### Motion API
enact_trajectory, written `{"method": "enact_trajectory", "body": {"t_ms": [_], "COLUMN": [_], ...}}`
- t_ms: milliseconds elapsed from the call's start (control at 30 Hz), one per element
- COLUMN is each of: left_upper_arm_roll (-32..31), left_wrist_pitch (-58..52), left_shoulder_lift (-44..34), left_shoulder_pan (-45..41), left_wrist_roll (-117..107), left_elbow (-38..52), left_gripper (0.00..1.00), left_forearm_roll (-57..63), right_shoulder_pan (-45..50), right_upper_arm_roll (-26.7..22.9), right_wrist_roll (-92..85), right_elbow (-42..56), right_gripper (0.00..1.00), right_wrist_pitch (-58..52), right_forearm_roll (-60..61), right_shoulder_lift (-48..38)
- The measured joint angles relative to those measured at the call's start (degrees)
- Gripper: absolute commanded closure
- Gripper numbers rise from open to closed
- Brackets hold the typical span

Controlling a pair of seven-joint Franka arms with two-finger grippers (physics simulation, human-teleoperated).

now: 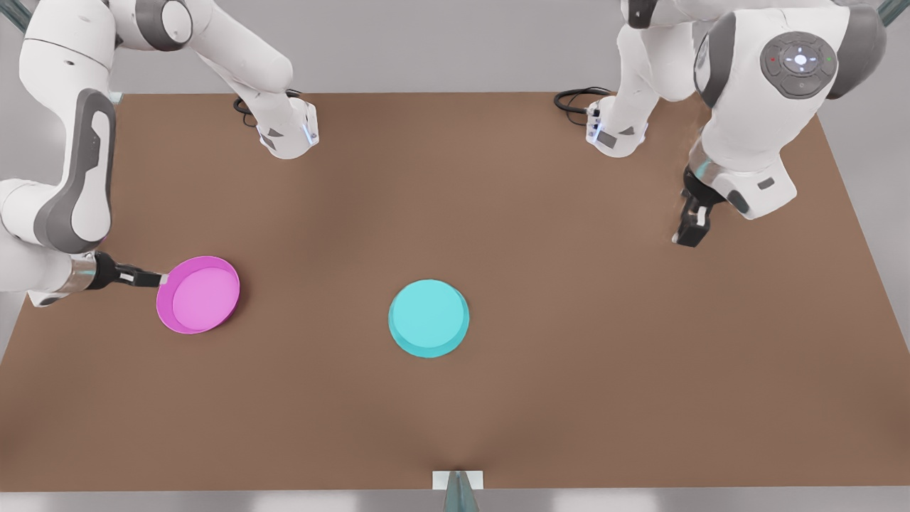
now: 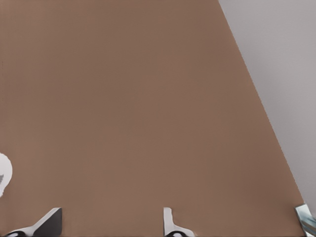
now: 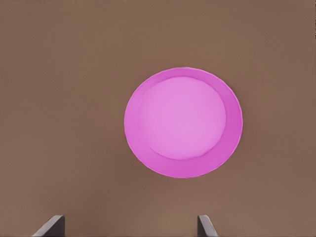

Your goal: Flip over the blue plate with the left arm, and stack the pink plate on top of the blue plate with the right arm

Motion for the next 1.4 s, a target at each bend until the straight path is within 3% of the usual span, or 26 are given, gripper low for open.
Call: {"method": "enact_trajectory", "body": {"t_ms": [33,67,100,133,200,333,400,533,867,1400], "left_upper_arm_roll": [-22.0,-35.3,-41.2,-43.9,-44.7,-36.4,-34.5,-36.4,-38.0,-38.1], "left_wrist_pitch": [-0.4,0.7,2.1,2.0,1.4,-1.2,-2.1,-1.5,-3.9,-6.7], "left_shoulder_lift": [-3.0,-8.9,-11.6,-9.8,-5.4,-3.4,-3.1,-2.5,-2.7,-3.1], "left_shoulder_pan": [19.0,31.2,39.3,44.2,46.9,46.5,47.1,46.3,45.7,45.3], "left_wrist_roll": [3.3,7.4,11.4,14.9,21.3,32.3,36.9,44.9,58.4,69.0], "left_elbow": [-3.5,-13.3,-19.2,-17.5,-12.1,-10.0,-9.9,-9.7,-8.7,-8.6], "left_gripper": [0.0,0.0,0.0,0.0,0.0,0.0,0.0,0.0,0.0,0.0], "left_forearm_roll": [1.8,4.0,5.7,7.0,8.6,5.8,4.6,2.7,1.4,0.9], "right_shoulder_pan": [-1.7,-3.1,-4.6,-6.1,-8.2,-12.0,-13.8,-14.5,-14.8,-17.2], "right_upper_arm_roll": [0.1,0.1,0.1,0.1,0.1,0.2,0.3,0.4,0.3,0.4], "right_wrist_roll": [-0.4,-0.9,-1.5,-2.2,-3.7,-6.5,-7.9,-10.2,-17.8,-27.7], "right_elbow": [-0.1,-0.2,-0.2,-0.1,-0.1,-2.8,-9.0,-15.0,-23.6,-26.0], "right_gripper": [0.0,0.0,0.0,0.0,0.0,0.0,0.0,0.0,0.0,0.0], "right_wrist_pitch": [1.7,3.3,4.9,6.6,10.0,16.0,19.8,24.8,34.1,39.6], "right_forearm_roll": [0.0,0.1,0.3,0.9,2.0,4.2,5.1,6.5,7.1,7.2], "right_shoulder_lift": [2.1,4.0,6.0,8.2,11.1,13.5,11.3,6.9,7.3,10.1]}}
